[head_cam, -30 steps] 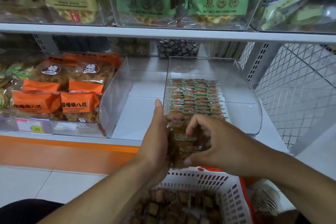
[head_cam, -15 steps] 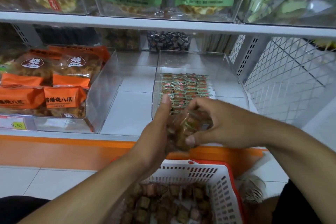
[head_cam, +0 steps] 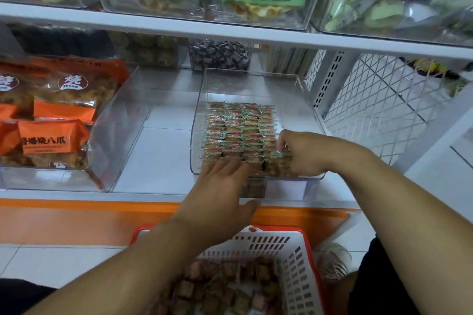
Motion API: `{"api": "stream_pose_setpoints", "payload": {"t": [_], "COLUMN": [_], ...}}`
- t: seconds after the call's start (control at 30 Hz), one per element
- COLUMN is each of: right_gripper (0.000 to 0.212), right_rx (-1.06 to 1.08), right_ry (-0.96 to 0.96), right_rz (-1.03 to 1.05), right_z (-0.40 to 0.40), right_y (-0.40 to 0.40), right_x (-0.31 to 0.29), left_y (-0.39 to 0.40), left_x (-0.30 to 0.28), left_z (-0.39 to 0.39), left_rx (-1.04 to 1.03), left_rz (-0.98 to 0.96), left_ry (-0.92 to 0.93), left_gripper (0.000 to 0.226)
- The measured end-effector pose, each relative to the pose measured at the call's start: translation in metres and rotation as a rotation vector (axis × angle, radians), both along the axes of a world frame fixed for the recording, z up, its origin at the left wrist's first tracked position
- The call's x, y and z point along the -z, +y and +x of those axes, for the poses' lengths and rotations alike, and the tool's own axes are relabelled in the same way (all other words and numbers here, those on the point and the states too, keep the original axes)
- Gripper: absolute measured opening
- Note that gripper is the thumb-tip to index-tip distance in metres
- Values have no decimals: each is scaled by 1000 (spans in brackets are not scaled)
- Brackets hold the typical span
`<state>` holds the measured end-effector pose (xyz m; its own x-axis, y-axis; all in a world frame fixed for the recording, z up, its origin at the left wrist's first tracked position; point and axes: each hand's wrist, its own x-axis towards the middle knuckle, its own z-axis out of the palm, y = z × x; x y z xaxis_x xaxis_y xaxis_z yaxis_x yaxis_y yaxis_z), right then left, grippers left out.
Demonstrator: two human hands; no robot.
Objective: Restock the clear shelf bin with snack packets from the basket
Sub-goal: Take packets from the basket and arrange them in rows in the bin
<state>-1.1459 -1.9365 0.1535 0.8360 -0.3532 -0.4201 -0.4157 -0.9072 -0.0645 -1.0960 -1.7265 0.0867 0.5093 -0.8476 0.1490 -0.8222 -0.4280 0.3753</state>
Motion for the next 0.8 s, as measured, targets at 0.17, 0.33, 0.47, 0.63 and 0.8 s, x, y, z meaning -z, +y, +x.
{"api": "stream_pose_setpoints", "payload": {"t": [0.17,0.33,0.47,0.63,0.8], "right_gripper": [44,20,28,21,36], "right_rx": [114,242,300,371,362], "right_ry": [69,136,103,0,-55], "right_rz": [194,373,410,434,321], "right_z": [8,7,9,4,2], "right_y": [-8,-19,-14,-14,-9], "right_x": [7,11,22,15,15], "left_y": [-7,-12,-15,-16,-17], "left_x": [6,4,4,6,9], "left_z": [2,5,8,8,8], "left_rx": [3,23,39,36,34], "left_rz": [172,201,216,202,190], "left_ry": [-67,-92,-103,-94,-106], "left_gripper": [70,71,70,67,69]}}
